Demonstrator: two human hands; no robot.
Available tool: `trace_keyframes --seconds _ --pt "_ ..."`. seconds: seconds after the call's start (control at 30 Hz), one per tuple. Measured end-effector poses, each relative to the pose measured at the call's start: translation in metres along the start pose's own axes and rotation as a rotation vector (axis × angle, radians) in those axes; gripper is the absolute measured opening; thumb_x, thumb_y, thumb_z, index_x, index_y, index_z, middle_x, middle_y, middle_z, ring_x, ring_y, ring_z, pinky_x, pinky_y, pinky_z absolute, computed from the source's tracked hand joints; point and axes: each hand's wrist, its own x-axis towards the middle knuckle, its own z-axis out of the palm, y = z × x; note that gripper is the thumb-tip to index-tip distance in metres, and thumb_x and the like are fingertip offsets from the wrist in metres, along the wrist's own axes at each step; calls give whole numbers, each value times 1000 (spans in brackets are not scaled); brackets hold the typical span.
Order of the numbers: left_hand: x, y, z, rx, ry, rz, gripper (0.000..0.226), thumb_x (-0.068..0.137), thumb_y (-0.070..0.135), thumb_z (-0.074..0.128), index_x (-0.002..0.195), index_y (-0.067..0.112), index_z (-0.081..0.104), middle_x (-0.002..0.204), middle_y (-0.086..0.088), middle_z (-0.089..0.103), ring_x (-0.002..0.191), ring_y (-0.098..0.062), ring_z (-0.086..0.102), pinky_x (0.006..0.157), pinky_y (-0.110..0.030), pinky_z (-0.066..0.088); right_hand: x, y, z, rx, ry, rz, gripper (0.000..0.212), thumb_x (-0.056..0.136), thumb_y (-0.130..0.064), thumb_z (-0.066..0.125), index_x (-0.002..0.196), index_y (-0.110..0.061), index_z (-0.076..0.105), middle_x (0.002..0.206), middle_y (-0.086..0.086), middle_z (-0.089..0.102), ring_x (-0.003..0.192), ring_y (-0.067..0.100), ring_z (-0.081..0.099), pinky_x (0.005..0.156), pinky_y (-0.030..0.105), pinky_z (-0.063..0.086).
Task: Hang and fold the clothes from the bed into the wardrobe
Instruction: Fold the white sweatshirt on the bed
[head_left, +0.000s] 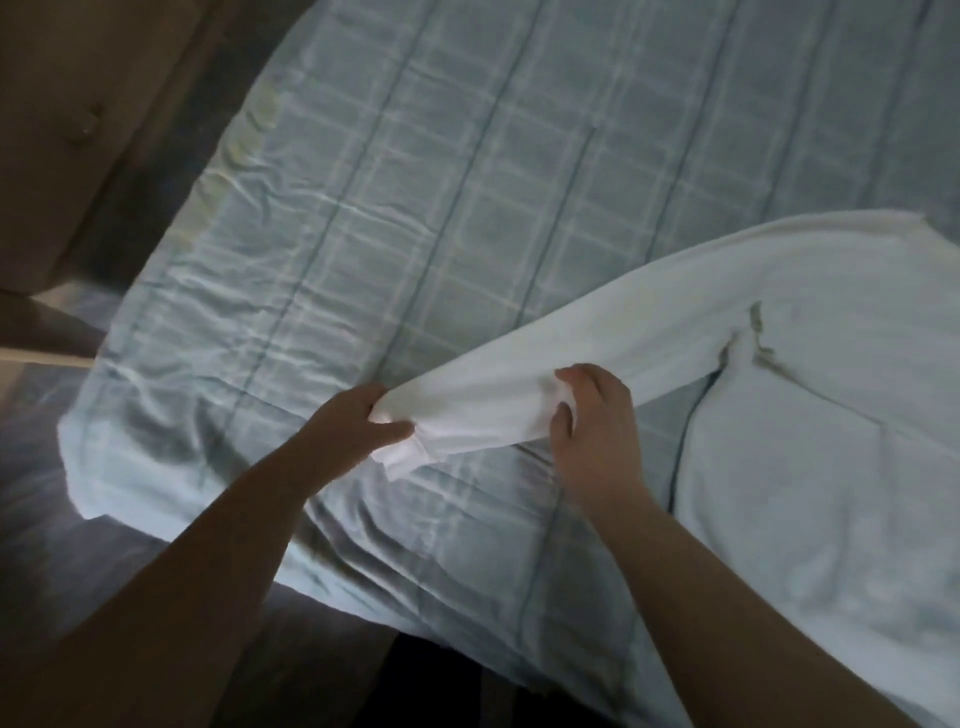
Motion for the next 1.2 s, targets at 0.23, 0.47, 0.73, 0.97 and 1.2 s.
trace_keyframes --seconds 0.23,0.47,0.73,0.97,1.2 --pt "-27 -17 3 -594 70 -33 41 70 38 81 108 27 69 96 2 75 80 -14 74 58 -25 55 27 -14 35 -330 -209 -210 56 99 -36 37 154 -25 29 164 7 21 151 30 16 121 55 14" --pt "-25 -20 8 -545 218 -230 21 84 17 78 103 16 71 95 -9 73 92 -33 71 70 -43 60 23 -25 58 -438 -310 -178 68 94 -35 41 158 -22 21 166 6 13 152 30 10 118 61 9" --pt "-33 37 21 -1178 -204 26 30 90 38 66 109 15 74 106 -13 72 98 -27 71 78 -38 57 -13 -79 6 667 -567 -25 76 95 -53 48 158 -27 14 159 -13 27 140 -3 32 114 13 24" --pt "-21 89 57 -774 -41 179 25 97 9 52 102 20 74 107 -6 76 95 -22 73 75 -32 55 3 -42 -24 812 -162 413 27 99 -25 58 126 -23 63 108 -17 67 99 -2 63 83 11 48" --pt "4 125 140 373 463 562 54 93 22 45 144 3 48 150 -20 45 144 -39 34 117 -51 31 25 81 -82 409 54 384 30 100 -27 43 105 -8 66 97 11 64 87 24 58 76 28 39"
